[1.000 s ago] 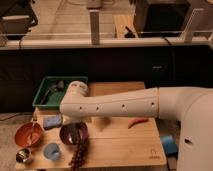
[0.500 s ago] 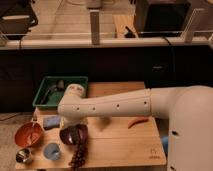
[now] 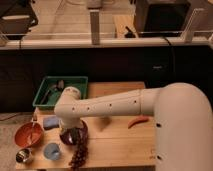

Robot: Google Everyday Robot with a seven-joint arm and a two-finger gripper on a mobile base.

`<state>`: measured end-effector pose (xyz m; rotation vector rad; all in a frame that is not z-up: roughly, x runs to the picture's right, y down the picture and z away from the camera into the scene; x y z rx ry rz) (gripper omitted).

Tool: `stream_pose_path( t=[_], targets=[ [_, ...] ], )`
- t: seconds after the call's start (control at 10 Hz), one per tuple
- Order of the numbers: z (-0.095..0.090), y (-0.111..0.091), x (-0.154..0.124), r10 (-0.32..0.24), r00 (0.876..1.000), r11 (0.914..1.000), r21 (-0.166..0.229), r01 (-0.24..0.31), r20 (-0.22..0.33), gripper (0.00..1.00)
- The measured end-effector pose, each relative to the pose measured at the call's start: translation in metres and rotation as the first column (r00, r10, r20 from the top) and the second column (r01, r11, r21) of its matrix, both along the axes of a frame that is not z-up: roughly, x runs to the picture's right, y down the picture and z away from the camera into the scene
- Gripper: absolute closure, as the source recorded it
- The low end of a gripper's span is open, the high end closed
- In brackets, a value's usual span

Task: Wipe tray with eraser

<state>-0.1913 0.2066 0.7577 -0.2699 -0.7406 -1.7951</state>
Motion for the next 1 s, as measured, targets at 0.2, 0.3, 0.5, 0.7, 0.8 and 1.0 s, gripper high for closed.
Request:
stream_pose_path(
  t=[0.2, 0.3, 0.5, 0.7, 0.8, 1.0],
  targets=[
    [0.009, 0.009, -0.002, -0.025, 1.0, 0.9996, -0.012, 0.025, -0.004, 0.28],
    [0.014, 0.012, -0.003, -0.038, 0.999, 0.9993, -0.007, 0.038, -0.006, 0.28],
    [0.023, 0.016, -0.004, -0.046, 0.999, 0.9989, -0.005, 0.046, -0.017, 0.28],
    [0.03, 0.017, -0.003, -0.049, 0.998, 0.9988, -0.008, 0.049, -0.031, 0.28],
    [0.032, 0.016, -0.003, -0.048, 0.998, 0.9988, -0.009, 0.048, -0.034, 0.29],
    [0.037, 0.016, -0.003, -0.045, 0.998, 0.9989, -0.014, 0.044, -0.043, 0.39]
  ],
)
